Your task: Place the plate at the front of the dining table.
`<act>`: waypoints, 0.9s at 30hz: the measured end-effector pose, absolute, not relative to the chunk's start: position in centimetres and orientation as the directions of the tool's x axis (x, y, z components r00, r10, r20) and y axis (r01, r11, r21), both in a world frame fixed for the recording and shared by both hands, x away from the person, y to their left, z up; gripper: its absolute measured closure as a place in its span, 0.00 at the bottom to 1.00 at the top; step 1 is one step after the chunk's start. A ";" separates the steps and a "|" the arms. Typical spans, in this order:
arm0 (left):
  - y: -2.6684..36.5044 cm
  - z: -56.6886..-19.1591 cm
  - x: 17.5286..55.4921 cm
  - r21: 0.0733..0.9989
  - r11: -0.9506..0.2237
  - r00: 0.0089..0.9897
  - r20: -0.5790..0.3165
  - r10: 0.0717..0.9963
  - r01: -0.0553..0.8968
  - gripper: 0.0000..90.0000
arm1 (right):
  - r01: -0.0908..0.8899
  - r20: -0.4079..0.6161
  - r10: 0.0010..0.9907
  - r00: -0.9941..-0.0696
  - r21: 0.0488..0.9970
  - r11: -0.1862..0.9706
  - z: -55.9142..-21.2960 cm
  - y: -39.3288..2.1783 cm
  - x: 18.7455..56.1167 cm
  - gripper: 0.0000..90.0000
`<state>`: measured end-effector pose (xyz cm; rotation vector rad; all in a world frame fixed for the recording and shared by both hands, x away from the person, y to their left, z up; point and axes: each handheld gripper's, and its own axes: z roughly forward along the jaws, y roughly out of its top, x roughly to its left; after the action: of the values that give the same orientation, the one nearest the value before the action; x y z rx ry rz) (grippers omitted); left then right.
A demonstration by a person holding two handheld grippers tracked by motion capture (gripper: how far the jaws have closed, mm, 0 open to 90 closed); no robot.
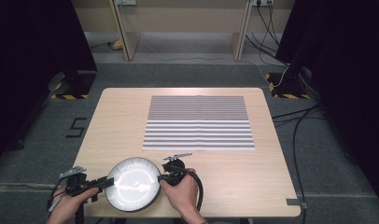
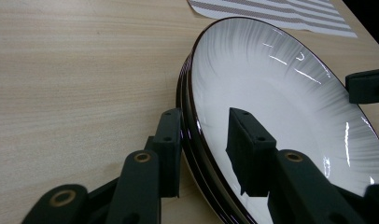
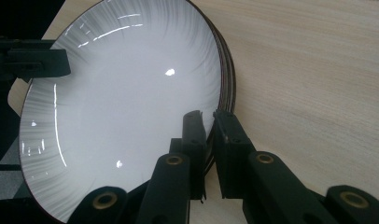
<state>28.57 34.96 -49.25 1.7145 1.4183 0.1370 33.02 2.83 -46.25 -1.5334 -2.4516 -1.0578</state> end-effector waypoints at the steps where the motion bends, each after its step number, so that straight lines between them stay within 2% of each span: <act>1: 35.0 -49.2 28.6 0.667 0.041 0.342 -0.432 0.835 0.744 0.72 | 0.813 0.391 0.770 -0.504 0.516 0.271 -46.3 2.9 33.0 0.93; 10: 35.5 -48.9 28.6 0.648 0.034 0.342 -0.444 0.828 0.761 0.74 | 0.835 0.450 0.749 -0.486 0.492 0.246 -46.9 3.6 33.3 0.89; 15: 35.4 -48.7 28.7 0.644 0.010 0.345 -0.422 0.838 0.765 0.78 | 0.853 0.482 0.742 -0.466 0.469 0.231 -46.8 3.7 33.4 0.81; 27: 36.0 -48.7 28.4 0.645 0.031 0.340 -0.443 0.830 0.764 0.79 | 0.849 0.478 0.742 -0.470 0.473 0.234 -47.4 4.4 33.0 0.77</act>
<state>28.41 35.95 -48.69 1.7324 1.4285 0.0951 32.95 4.35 -47.43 -1.5257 -2.3430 -1.0561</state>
